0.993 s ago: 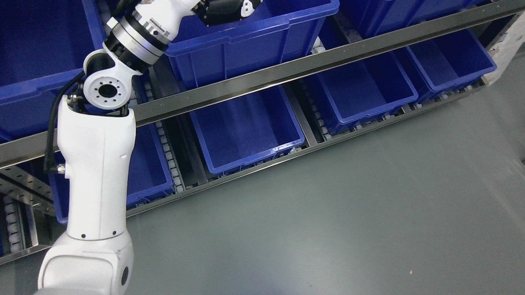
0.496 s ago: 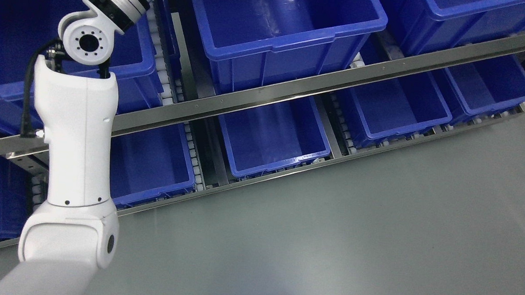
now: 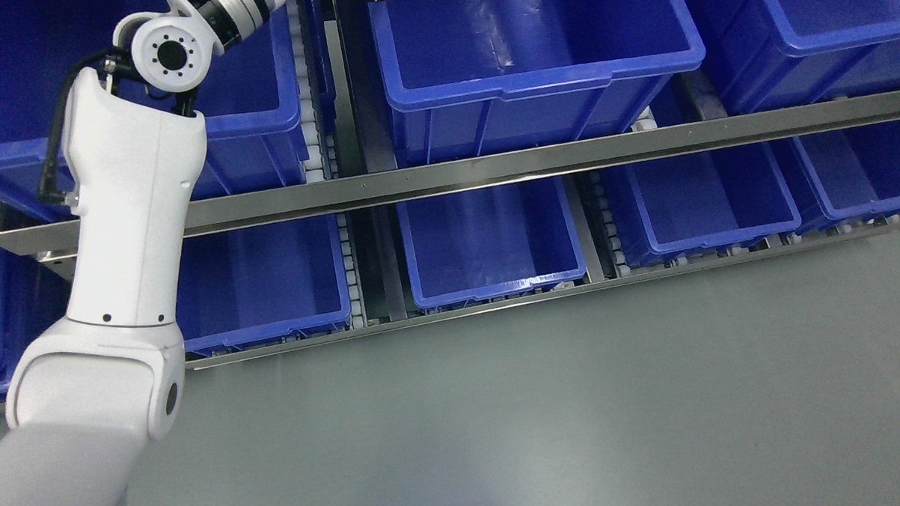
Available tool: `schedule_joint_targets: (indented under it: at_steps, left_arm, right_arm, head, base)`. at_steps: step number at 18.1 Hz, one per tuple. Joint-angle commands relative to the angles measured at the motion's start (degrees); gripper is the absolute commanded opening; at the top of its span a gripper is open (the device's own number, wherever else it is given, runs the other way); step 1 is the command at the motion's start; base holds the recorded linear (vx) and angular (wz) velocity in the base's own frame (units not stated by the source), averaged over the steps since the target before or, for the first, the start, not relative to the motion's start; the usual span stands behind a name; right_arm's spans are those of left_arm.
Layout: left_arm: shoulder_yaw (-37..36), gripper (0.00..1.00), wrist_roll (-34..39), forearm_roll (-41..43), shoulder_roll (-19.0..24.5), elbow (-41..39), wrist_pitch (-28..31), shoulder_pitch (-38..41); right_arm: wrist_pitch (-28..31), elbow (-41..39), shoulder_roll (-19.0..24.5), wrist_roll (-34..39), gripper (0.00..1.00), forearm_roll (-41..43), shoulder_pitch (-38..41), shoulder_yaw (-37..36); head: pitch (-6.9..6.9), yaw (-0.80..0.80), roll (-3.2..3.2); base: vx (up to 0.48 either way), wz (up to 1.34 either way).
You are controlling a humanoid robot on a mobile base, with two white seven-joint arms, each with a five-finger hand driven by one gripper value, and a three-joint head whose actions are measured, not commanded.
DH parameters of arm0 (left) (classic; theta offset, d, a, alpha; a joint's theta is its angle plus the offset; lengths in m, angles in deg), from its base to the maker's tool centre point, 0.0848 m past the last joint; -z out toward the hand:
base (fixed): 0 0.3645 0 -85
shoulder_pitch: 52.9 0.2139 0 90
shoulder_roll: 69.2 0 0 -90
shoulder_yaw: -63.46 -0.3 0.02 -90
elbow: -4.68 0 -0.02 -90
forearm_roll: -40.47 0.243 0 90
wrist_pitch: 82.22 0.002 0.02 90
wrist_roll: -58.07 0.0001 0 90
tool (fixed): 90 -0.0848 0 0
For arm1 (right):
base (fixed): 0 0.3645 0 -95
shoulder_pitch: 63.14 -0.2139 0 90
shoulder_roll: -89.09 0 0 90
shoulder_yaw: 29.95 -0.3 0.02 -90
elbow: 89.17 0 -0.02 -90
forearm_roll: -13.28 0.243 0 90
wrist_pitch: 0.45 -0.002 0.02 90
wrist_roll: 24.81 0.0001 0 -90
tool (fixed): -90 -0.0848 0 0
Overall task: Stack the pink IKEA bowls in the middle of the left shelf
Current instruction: 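Lower the stacked bowls into the middle upper blue bin and release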
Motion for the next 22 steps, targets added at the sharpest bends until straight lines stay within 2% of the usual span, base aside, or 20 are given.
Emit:
schedule_joint_targets:
  at_steps: [1,3,5,13,15,16,17,19,22]
  left_arm:
    - [-3.63,0.06,-0.35,0.83,-5.22,7.19,-0.23,-1.84]
    - [-5.65,0.06,-0.96,3.19,-5.22,7.72,0.90,-2.80]
    - [-6.18,0.06,-1.66,6.18,-5.22,7.90,4.59,-2.29]
    - [-3.47,0.11,-1.32,6.99,-2.97,9.13,5.31,-1.49]
    - [-2.41,0.19,-0.53,6.99,-2.88,9.13,5.39,-1.40]
    - [-2.06,0.26,0.35,6.99,-3.05,9.13,5.39,-1.40]
    - [-1.97,0.41,1.31,6.99,-3.14,9.13,5.39,-1.49]
    - [-1.70,0.57,1.85,6.81,-3.67,9.13,5.31,-1.58]
    - [0.57,0.70,3.16,6.11,-5.22,8.78,5.39,-2.28]
  right_arm:
    - [0.02,0.00,-1.00,0.02,1.00,-0.44,0.00,-0.62]
    - [0.02,0.00,-1.00,0.11,1.00,-0.44,0.00,-0.62]
    - [0.02,0.00,-1.00,0.11,1.00,-0.44,0.00,-0.53]
    - [0.02,0.00,-1.00,0.11,1.00,-0.44,0.00,-0.62]
    - [0.02,0.00,-1.00,0.11,1.00,-0.44,0.00,-0.62]
    - [0.02,0.00,-1.00,0.11,1.00,-0.44,0.00,-0.62]
    - [0.02,0.00,-1.00,0.02,1.00,-0.44,0.00,-0.62]
    - [0.02,0.00,-1.00,0.11,1.00,-0.44,0.00,-0.62]
    - [0.02,0.00,-1.00,0.02,1.00,-0.44,0.00,-0.61]
  head:
    - [0.00,0.00,0.00]
    - [0.00,0.00,0.00]
    - [0.00,0.00,0.00]
    - [0.00,0.00,0.00]
    - [-0.01,0.00,0.00]
    - [-0.01,0.00,0.00]
    - [-0.01,0.00,0.00]
    - [-0.01,0.00,0.00]
    - [-0.01,0.00,0.00]
  base:
    - [0.000,0.00]
    - [0.000,0.00]
    - [0.000,0.00]
    - [0.000,0.00]
    - [0.000,0.00]
    - [0.000,0.00]
    - [0.000,0.00]
    - [0.000,0.00]
    - [0.000,0.00]
